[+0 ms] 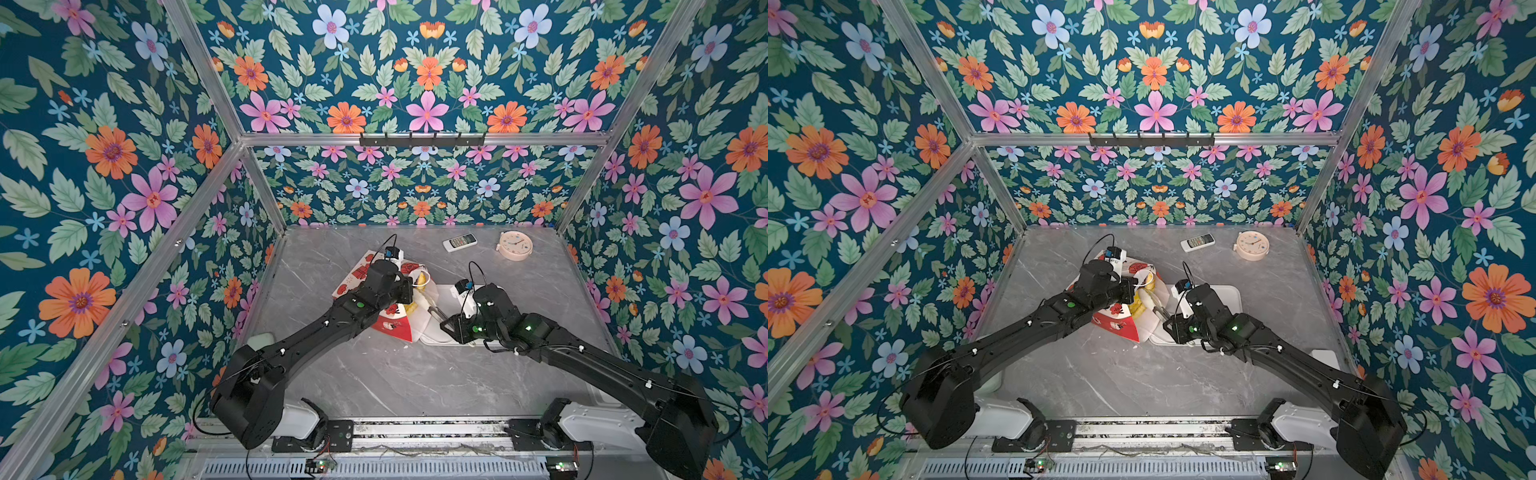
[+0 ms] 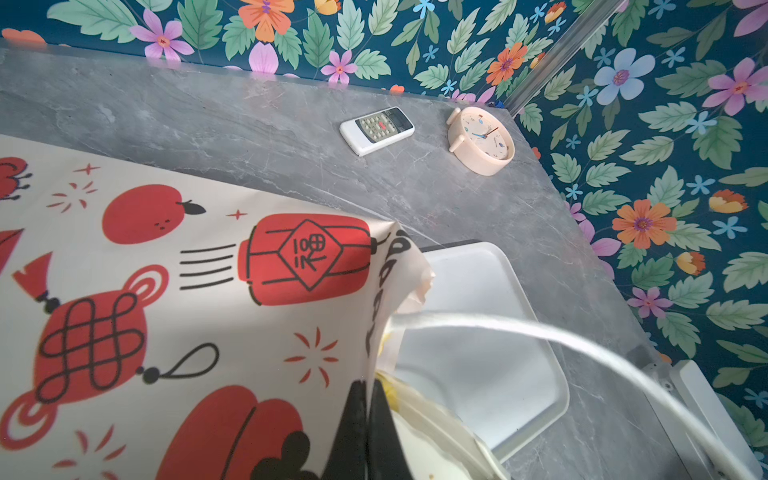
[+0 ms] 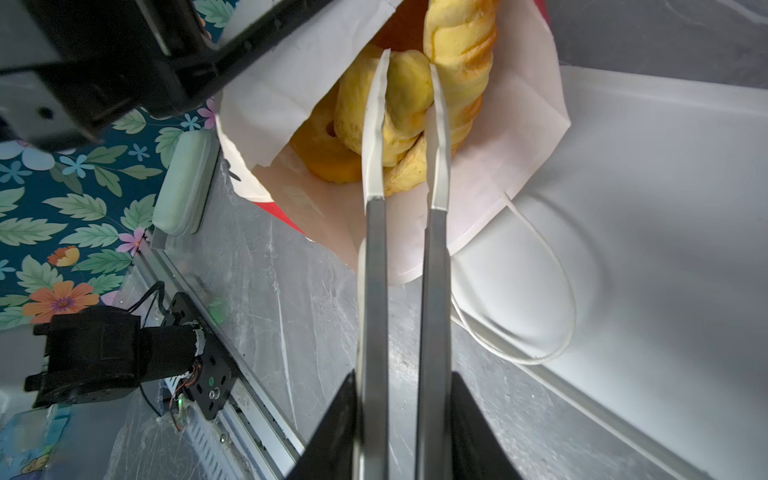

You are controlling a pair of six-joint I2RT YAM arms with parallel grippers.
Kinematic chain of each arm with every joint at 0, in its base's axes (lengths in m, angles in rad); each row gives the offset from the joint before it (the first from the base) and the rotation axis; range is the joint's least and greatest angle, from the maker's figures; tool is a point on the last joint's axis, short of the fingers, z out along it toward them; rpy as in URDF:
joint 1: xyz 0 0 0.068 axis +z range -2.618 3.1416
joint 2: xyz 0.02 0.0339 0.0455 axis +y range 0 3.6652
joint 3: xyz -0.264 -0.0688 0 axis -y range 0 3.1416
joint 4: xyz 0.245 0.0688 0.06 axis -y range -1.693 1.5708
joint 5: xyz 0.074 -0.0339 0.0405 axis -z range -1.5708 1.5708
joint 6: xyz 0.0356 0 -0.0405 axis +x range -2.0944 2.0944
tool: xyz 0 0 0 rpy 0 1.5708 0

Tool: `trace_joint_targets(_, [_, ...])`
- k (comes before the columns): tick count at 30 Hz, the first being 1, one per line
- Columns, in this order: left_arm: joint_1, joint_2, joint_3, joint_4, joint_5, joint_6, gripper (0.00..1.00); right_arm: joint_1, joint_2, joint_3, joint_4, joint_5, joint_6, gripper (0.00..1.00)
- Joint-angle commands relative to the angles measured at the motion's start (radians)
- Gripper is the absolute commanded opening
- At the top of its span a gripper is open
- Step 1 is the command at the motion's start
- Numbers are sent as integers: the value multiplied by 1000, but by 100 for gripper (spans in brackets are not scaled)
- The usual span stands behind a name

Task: Take the fake bread out of the paper bag
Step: 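Insert the tongs into the bag and pinch a yellow bread, then pull the bread out with the tongs and lower it onto the white tray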

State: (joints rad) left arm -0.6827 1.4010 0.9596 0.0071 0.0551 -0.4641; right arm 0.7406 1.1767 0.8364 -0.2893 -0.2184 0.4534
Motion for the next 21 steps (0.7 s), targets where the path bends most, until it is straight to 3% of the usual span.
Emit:
trace_joint_targets(1, [0,4,2,35,0,0,0,1,-2,4,22,-19,4,38])
trace_joint_targets(8, [-1,4,1,38,5,-1,0,1,29,-2,42,-38,11,38])
trace_joint_targets(16, [0,-3,-2,37,-15,-3,0,2,-19,-1,12,6,-1,23])
trace_joint_targets(21, [9,5,15,40,-28,-26,0,1,-100,1,-88,49,-16,19])
